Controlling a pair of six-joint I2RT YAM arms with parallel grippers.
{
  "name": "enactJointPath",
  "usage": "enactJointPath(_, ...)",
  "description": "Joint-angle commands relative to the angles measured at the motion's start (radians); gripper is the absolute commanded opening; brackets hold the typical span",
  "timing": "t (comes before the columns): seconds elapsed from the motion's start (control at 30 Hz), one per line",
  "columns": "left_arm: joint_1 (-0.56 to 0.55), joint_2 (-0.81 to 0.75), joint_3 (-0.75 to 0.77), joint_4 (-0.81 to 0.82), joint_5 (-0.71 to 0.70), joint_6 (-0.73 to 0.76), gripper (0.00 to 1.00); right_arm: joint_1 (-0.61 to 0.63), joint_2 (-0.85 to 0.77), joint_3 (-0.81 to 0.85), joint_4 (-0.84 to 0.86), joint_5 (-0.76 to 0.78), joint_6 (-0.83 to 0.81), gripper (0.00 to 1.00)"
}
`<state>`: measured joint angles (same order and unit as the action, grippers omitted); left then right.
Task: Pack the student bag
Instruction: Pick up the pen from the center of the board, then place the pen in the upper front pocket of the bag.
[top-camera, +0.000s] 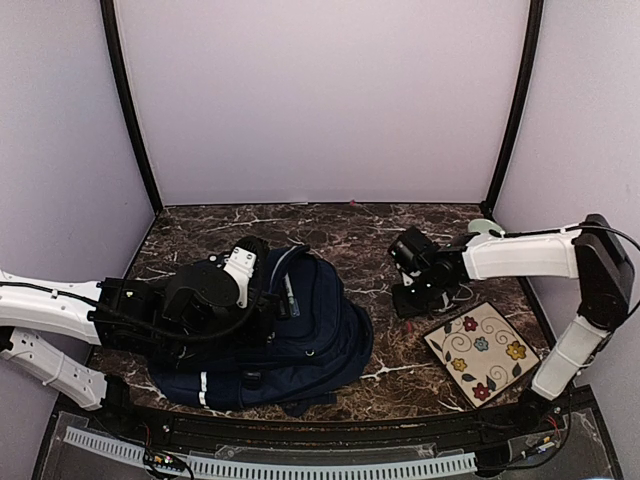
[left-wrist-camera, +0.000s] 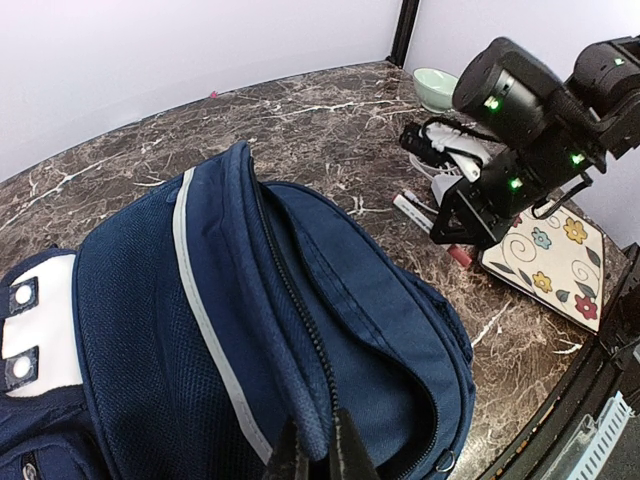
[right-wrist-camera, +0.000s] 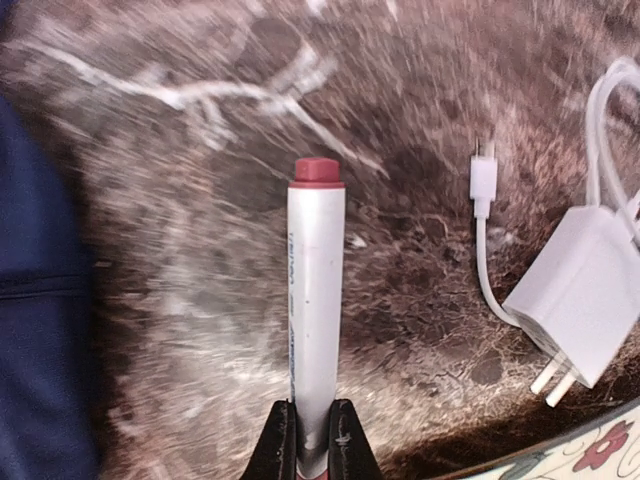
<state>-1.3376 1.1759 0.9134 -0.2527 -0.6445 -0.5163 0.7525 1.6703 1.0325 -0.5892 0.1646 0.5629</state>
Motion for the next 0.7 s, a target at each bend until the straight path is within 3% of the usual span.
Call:
enactJointPath(0.0, 0.025, -0.028, -0.017, -0.025, -0.083, 0.004, 0.00, -0.004, -0.141, 0.021, 0.069, -0.061, 0.030, 0.00)
enactJointPath(0.07, 0.025, -0.028, -0.015, -0.026, -0.086, 0.001, 0.00, -0.001, -0.194, 0.019, 0.141, -0.138, 0.066, 0.00)
enactJointPath(0.17, 0.025, -0.029, -0.014, -0.016, -0.092, 0.010, 0.00, 0.026, -0.258, -0.071, 0.470, -0.357, 0.238, 0.00)
enactJointPath(0.23, 0.025, -0.025, -0.011, -0.003, -0.093, 0.024, 0.00, 0.055, -0.232, -0.128, 0.720, -0.493, 0.370, 0.00)
enactJointPath(0.3, 0.025, -0.020, -0.007, 0.000, -0.094, 0.025, 0.00, 0.095, -0.161, -0.105, 0.830, -0.596, 0.460, 0.00)
enactJointPath(0.47, 0.025, -0.023, -0.007, 0.006, -0.086, 0.027, 0.00, 0.198, 0.043, 0.095, 0.770, -0.664, 0.402, 0.00)
enactJointPath(0.67, 0.025, -0.036, -0.020, 0.007, -0.090, 0.026, 0.00, 0.236, 0.162, 0.238, 0.739, -0.668, 0.402, 0.00)
